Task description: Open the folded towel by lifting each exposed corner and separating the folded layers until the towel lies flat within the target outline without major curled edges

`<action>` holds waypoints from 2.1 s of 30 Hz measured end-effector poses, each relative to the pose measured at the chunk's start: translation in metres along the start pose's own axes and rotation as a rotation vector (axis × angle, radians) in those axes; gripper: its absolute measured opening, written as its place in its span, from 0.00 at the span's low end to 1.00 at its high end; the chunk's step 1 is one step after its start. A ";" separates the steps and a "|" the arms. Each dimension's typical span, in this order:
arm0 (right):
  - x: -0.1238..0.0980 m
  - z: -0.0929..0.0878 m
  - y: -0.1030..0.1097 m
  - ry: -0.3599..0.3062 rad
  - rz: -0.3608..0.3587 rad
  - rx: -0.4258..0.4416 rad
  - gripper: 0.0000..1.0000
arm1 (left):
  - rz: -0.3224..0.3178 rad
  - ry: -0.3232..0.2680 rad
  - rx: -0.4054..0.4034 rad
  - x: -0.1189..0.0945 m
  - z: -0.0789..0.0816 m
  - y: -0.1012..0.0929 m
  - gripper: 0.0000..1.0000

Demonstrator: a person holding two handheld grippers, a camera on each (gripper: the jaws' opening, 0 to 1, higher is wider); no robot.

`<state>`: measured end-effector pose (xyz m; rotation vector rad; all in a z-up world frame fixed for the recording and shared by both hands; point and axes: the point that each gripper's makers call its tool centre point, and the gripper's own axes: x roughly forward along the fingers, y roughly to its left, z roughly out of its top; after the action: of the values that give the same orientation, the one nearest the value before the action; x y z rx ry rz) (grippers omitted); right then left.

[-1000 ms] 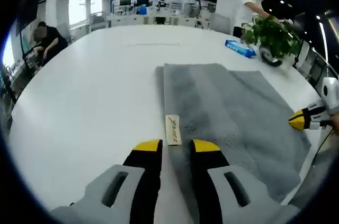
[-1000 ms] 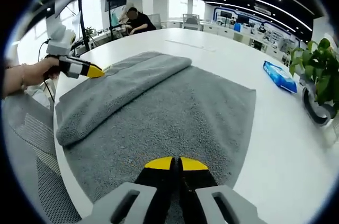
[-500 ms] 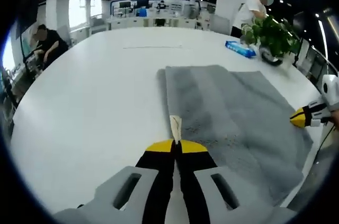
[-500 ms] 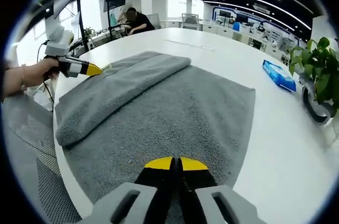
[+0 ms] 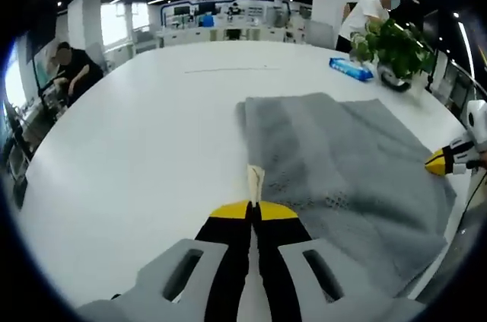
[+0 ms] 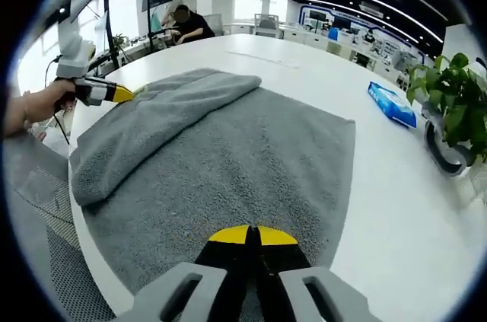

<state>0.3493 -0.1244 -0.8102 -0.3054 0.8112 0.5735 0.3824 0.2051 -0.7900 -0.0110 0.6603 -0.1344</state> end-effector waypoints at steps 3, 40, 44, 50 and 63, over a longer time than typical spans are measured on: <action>-0.001 -0.002 -0.006 0.003 -0.013 0.010 0.00 | 0.015 0.009 0.006 -0.001 -0.002 0.003 0.01; -0.034 -0.042 -0.070 0.046 -0.191 0.212 0.00 | 0.038 0.023 0.014 -0.002 -0.004 0.008 0.01; -0.037 -0.046 -0.073 0.053 -0.198 0.230 0.00 | 0.038 0.023 0.019 -0.001 -0.004 0.008 0.01; -0.042 -0.053 -0.079 0.067 -0.214 0.248 0.00 | 0.048 0.015 0.011 -0.003 -0.002 0.012 0.01; -0.049 -0.062 -0.090 0.066 -0.245 0.294 0.00 | 0.056 0.019 0.020 -0.003 -0.002 0.013 0.01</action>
<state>0.3384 -0.2435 -0.8102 -0.1499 0.8939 0.2112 0.3808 0.2189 -0.7903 0.0276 0.6774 -0.0873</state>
